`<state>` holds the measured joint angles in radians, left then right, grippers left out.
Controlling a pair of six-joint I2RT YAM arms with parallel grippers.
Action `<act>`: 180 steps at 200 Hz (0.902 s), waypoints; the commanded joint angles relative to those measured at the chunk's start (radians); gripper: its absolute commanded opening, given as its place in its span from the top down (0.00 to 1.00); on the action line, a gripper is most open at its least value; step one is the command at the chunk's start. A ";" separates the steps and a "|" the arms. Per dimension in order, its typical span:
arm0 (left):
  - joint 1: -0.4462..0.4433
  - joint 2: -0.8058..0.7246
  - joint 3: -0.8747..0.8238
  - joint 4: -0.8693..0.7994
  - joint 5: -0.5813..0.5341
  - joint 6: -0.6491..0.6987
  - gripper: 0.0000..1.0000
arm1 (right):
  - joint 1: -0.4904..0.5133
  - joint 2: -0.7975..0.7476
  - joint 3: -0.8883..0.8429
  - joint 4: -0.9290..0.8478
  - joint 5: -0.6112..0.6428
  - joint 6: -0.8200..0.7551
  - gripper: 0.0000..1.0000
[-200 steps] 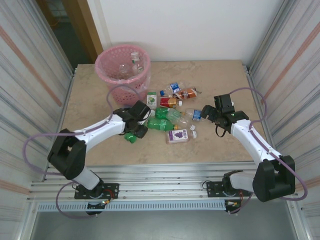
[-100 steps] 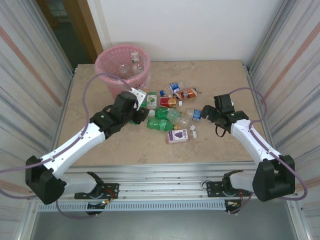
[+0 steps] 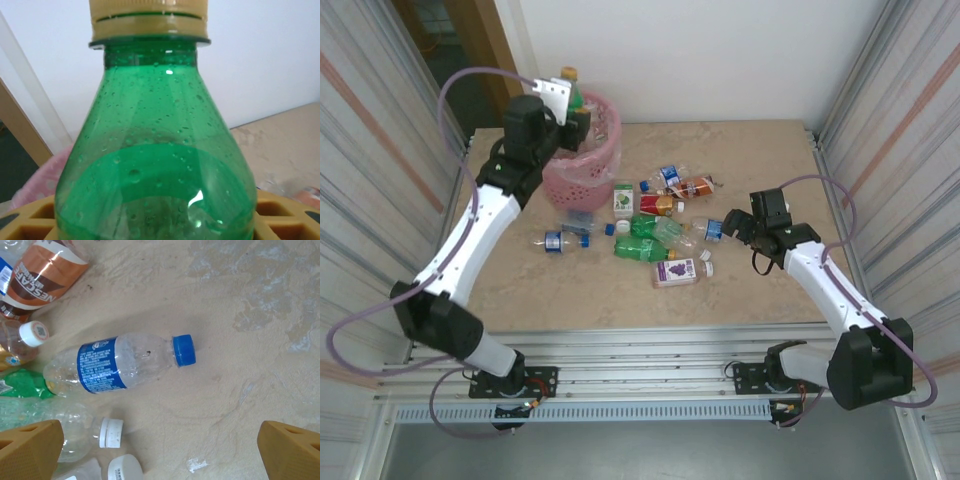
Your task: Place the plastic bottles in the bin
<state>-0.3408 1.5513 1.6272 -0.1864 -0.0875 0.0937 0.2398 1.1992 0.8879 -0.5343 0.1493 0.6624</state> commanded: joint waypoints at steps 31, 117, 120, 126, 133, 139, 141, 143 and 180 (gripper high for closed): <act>0.091 0.213 0.240 -0.046 0.063 -0.006 0.80 | -0.003 -0.073 0.023 -0.074 0.031 0.014 0.02; 0.146 0.487 0.438 -0.107 0.058 -0.059 0.72 | -0.002 -0.192 0.015 -0.134 0.076 0.023 0.02; 0.146 0.491 0.439 -0.107 0.056 -0.060 0.71 | -0.001 -0.195 0.017 -0.137 0.078 0.023 0.02; 0.148 0.501 0.442 -0.109 0.054 -0.062 0.71 | -0.002 -0.201 0.016 -0.142 0.082 0.023 0.02; 0.149 0.510 0.446 -0.111 0.051 -0.067 0.70 | -0.001 -0.205 0.016 -0.147 0.088 0.022 0.02; 0.151 0.517 0.445 -0.111 0.051 -0.071 0.68 | -0.002 -0.205 0.013 -0.150 0.091 0.022 0.02; 0.152 0.521 0.445 -0.112 0.050 -0.073 0.67 | -0.002 -0.205 0.014 -0.151 0.093 0.022 0.02; 0.152 0.523 0.447 -0.113 0.052 -0.074 0.66 | -0.002 -0.205 0.014 -0.151 0.094 0.022 0.02; 0.157 0.538 0.452 -0.123 0.066 -0.097 0.54 | -0.002 -0.204 0.017 -0.148 0.093 0.020 0.02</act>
<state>-0.1955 2.0914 2.0293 -0.3073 -0.0433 0.0250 0.2401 1.0088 0.8879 -0.6586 0.2165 0.6708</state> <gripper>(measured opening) 0.559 0.978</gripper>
